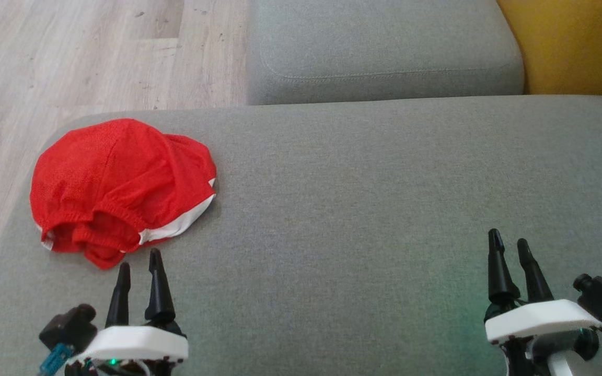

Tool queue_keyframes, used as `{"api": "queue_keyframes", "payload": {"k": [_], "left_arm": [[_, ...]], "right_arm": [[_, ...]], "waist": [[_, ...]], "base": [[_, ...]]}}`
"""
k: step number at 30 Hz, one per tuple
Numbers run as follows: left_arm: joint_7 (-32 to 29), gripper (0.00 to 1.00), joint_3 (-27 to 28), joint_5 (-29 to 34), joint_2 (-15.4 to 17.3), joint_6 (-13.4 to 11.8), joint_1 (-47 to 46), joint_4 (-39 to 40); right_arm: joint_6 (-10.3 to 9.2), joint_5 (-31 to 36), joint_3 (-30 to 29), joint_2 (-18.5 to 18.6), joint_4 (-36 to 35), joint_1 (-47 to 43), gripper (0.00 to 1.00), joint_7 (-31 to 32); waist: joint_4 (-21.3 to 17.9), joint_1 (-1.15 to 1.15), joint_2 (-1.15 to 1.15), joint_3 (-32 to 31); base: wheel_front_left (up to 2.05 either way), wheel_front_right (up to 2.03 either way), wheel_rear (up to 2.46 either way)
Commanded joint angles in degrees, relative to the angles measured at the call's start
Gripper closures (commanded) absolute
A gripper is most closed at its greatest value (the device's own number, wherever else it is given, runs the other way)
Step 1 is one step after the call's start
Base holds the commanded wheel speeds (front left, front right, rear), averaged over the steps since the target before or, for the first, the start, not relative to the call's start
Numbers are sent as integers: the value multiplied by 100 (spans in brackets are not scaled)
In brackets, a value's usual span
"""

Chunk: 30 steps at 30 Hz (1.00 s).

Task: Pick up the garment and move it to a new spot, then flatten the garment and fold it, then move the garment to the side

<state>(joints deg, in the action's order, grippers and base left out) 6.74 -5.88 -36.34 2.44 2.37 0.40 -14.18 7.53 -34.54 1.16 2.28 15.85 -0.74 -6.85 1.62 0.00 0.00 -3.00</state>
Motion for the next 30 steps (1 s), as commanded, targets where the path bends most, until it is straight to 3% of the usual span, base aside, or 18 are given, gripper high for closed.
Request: {"api": "queue_keyframes", "payload": {"k": [1,30], "left_arm": [[117,0,36,239,33,-16,-202,216],[588,0,-200,2077,40,64,-219,310]], "right_arm": [[-3,232,127,40,-179,159,0,-103],[-4,2202,241,53,-292,151,0,-576]], "waist": [[5,0,0,-2],[-1,0,0,-5]], "base": [[0,0,0],[0,0,0]]}}
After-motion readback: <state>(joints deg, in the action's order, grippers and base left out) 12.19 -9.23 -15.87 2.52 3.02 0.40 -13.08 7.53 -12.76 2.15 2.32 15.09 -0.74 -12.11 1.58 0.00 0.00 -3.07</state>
